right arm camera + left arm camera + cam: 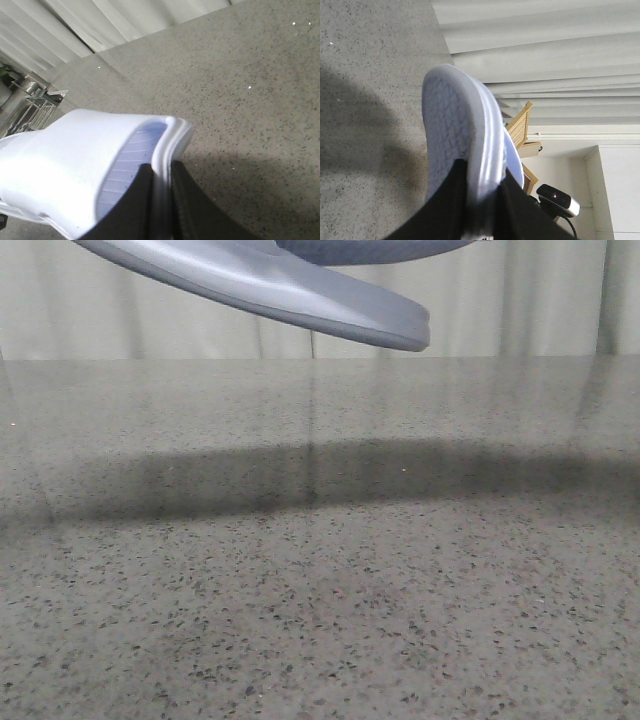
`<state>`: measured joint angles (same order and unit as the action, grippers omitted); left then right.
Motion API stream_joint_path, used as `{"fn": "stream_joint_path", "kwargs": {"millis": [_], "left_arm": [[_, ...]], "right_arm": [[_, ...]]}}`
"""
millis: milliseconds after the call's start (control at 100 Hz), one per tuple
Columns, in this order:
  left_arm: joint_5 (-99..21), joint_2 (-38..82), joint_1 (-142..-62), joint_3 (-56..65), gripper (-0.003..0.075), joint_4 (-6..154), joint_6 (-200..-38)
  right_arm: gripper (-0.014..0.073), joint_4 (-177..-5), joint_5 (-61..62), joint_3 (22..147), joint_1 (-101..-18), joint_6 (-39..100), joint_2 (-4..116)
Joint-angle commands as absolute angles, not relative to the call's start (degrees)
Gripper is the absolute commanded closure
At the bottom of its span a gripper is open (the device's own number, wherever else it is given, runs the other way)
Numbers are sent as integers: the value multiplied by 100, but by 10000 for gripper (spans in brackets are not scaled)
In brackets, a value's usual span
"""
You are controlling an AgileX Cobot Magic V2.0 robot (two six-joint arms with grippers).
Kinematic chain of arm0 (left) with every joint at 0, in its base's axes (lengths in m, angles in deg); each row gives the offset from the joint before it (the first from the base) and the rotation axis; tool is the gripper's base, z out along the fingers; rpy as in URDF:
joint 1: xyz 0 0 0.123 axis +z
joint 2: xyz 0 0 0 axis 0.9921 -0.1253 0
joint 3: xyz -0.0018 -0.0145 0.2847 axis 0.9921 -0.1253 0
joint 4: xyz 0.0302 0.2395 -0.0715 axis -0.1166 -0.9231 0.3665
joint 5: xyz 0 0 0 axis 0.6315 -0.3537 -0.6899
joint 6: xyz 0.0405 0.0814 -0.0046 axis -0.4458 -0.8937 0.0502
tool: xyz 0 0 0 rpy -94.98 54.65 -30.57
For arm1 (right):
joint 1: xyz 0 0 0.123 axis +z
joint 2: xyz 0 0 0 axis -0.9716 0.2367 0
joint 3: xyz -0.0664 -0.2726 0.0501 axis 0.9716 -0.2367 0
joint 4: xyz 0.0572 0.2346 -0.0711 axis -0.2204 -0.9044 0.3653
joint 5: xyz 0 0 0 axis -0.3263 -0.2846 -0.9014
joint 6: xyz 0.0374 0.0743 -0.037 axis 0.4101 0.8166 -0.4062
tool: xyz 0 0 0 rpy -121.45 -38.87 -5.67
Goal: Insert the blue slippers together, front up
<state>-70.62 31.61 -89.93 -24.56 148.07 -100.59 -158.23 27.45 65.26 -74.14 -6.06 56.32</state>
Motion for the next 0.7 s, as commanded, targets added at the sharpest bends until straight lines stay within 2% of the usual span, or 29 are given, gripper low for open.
{"fn": "stream_joint_path", "kwargs": {"millis": [0, 120, 230, 410, 690], "left_arm": [[-7756, 3177, -9094, -2248, 694, 15408, -10009], [-7593, 3177, -9094, -2248, 694, 15343, -10009], [-7413, 3177, -9094, -2248, 694, 15224, -10009], [-7255, 3177, -9094, -2248, 694, 15136, -10009], [-7127, 3177, -9094, -2248, 694, 15070, -10009]], "right_arm": [[526, -16092, 3015, 6710, -7359, -963, 5576], [394, -16092, 3015, 6710, -7359, -977, 5564], [330, -16079, 3015, 6710, -7359, -1023, 5564], [312, -15977, 2753, 6710, -7359, -1296, 5292], [312, -15356, 1326, 6710, -7359, -1523, 4289]]}}
